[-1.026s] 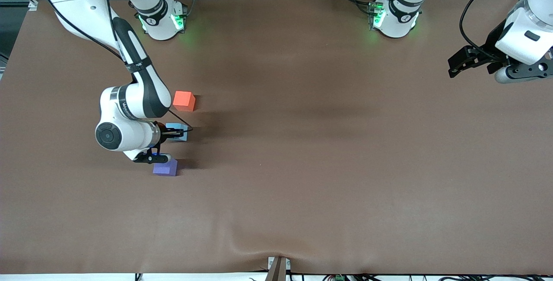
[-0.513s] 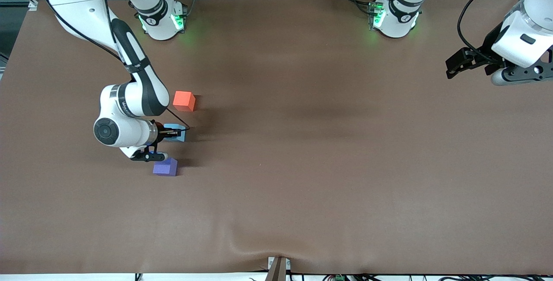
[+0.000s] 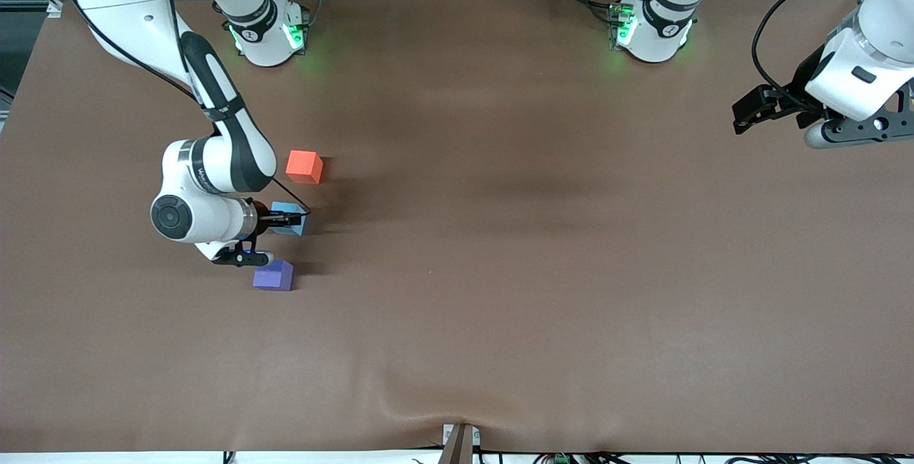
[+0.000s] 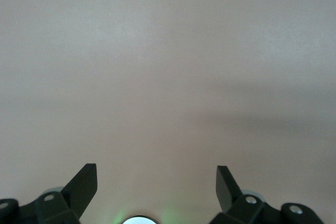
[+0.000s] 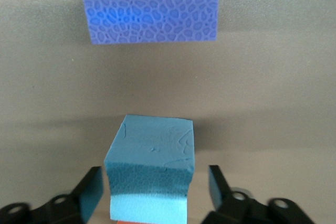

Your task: Place blue block between orange and purple blocks

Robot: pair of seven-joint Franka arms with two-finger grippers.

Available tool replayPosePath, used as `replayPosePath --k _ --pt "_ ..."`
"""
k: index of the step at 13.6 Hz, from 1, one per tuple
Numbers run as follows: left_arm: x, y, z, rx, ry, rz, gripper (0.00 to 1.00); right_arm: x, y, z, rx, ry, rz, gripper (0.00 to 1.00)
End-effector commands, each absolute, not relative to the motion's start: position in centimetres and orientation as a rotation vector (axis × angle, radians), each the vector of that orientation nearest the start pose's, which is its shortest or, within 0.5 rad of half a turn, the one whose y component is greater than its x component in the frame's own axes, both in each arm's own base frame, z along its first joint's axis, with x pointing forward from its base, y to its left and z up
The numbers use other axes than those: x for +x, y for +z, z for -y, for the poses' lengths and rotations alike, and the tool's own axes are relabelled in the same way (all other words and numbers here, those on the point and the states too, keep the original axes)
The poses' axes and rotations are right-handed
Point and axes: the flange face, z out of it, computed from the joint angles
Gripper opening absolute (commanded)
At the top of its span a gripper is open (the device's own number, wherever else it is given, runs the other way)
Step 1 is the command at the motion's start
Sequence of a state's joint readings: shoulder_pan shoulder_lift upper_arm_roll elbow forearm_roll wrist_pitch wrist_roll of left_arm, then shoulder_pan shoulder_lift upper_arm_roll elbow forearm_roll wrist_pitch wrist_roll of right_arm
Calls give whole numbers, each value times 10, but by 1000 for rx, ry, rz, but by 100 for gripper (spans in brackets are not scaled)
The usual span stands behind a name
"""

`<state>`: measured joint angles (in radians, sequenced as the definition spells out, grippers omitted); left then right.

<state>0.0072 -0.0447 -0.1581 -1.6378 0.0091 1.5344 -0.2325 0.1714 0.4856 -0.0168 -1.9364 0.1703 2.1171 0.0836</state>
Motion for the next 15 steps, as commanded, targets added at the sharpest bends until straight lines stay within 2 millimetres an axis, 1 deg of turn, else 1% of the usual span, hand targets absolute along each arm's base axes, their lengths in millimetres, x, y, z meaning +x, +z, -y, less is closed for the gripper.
replayPosePath --k 1,2,3,4,5,6,8,9,10,11,12,13,14,15 --pt "530 622 79 -3119 68 96 100 602 273 -105 -2983 515 -22 100" --pt "531 622 79 -3120 64 96 100 618 309 -109 -2971 524 -4 100" --pt "531 623 78 -3119 59 99 100 631 343 -107 -2966 516 7 100" --pt "531 624 79 -3121 57 96 100 644 376 -98 -2963 480 1 100" --pt "531 623 80 -3121 57 94 100 655 402 -88 -2962 415 7 100" --pt "530 625 80 -3123 52 96 100 664 426 -85 -2962 342 17 100" --pt "529 626 80 -3123 50 96 100 672 482 -79 -2971 261 28 100" --pt "529 626 80 -3123 50 94 100 674 514 -70 -2977 209 25 100" --pt "529 626 80 -3121 49 96 100 673 534 -55 -2981 189 6 100" --pt "529 626 80 -3121 57 99 100 669 543 -38 -2982 216 -22 100" --pt "528 626 80 -3121 59 94 100 661 559 -22 -3006 221 -50 100" --pt "528 626 78 -3121 59 99 100 650 583 -8 -3057 182 -72 100" --pt "527 628 78 -3121 57 99 100 639 602 -6 -3098 173 -71 100" --pt "523 634 77 -3122 43 104 100 619 629 -6 -3105 173 -71 100"
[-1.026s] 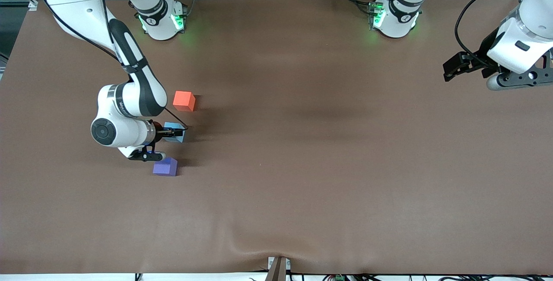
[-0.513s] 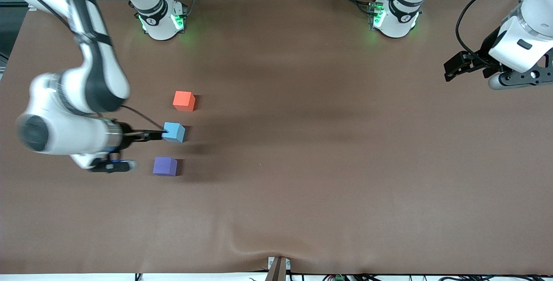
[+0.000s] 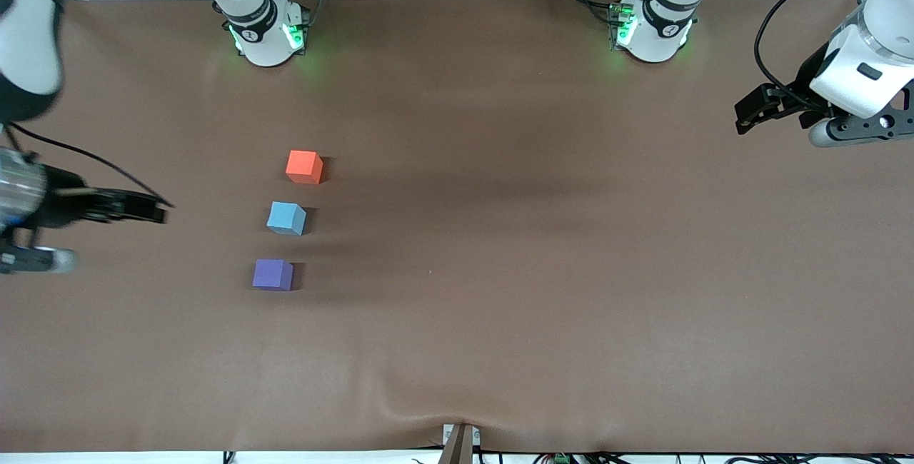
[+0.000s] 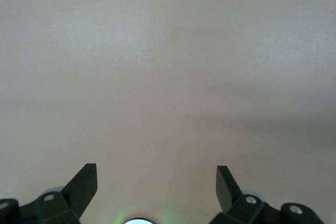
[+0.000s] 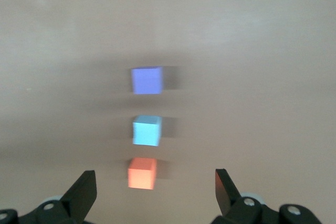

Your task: Place blue block between orange and purple blocks

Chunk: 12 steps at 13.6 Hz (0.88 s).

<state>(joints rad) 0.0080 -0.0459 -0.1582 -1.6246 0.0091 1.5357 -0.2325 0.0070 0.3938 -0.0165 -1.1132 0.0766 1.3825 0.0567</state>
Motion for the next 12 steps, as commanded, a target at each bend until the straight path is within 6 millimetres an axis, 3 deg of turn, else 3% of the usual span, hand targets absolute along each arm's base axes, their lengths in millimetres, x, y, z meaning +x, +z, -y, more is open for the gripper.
replayPosePath --k 1,3,5,8,12 --pt "521 637 77 -3122 33 109 100 595 660 -5 -3107 145 -78 100" --pt "517 644 74 -3122 14 121 100 564 681 -4 -3094 107 -75 100" --pt "510 650 74 -3120 21 126 100 541 690 -4 -3094 64 -98 100" --pt "495 667 74 -3114 15 127 100 509 670 4 -3102 -41 -115 100" --pt "488 677 72 -3123 6 123 100 515 677 -3 -3167 -72 -69 100"
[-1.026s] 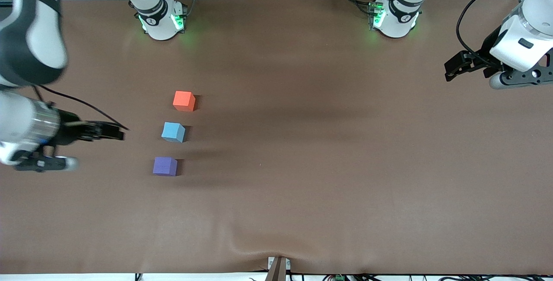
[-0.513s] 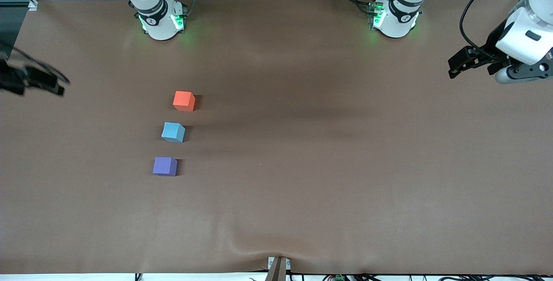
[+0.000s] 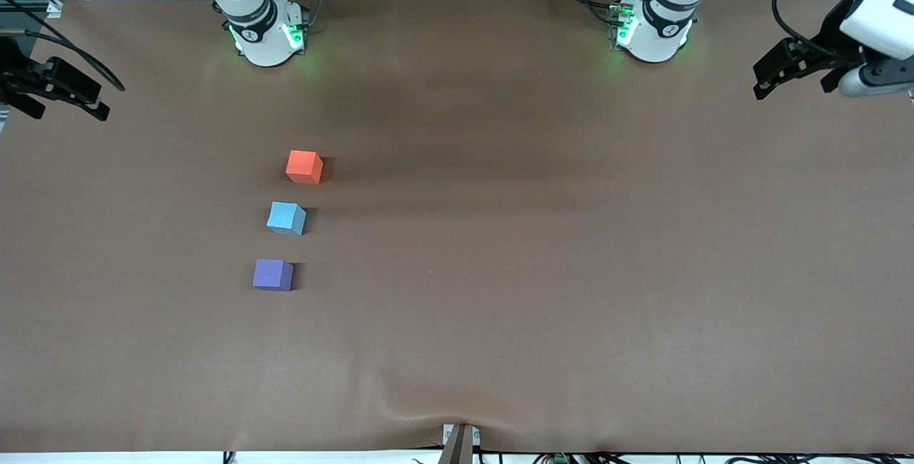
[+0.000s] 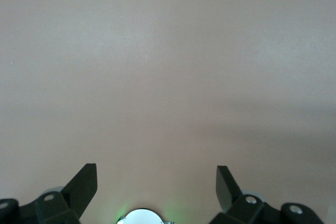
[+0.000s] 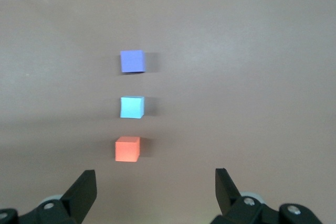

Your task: Place blue block between orange and purple blocks

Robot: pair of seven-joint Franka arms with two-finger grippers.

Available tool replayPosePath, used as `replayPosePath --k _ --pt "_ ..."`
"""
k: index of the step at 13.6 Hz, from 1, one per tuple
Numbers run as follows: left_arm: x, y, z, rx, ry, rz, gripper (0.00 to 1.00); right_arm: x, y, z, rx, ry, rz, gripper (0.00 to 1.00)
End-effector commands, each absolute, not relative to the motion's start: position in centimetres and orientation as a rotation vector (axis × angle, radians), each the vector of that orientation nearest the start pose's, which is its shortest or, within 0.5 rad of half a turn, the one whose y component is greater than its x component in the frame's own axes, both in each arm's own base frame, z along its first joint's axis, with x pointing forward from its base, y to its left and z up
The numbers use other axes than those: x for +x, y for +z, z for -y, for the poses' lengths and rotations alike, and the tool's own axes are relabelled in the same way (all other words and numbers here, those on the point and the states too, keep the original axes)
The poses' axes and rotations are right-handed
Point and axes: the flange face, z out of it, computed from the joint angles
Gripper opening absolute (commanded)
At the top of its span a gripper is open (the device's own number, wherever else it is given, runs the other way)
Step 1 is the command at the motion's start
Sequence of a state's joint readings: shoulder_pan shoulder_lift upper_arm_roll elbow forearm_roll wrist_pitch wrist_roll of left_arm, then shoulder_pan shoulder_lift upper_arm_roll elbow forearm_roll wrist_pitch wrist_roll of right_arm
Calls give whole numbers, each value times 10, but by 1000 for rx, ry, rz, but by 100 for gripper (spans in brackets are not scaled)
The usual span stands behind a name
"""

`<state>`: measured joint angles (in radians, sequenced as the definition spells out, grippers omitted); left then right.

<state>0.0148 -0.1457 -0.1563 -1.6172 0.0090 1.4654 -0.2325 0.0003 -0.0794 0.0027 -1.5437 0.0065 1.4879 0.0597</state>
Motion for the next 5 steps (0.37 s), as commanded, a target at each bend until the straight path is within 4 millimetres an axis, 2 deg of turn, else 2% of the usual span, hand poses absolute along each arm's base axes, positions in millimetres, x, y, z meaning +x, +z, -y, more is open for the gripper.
replayPosePath --k 1,3,5 --pt "490 683 72 -3130 -14 127 100 517 677 -3 -3167 -74 -72 100" --pt "489 682 72 -3132 13 124 100 523 679 0 -3165 -88 -60 100" --pt "488 683 74 -3135 16 119 100 533 686 2 -3168 -109 44 100"
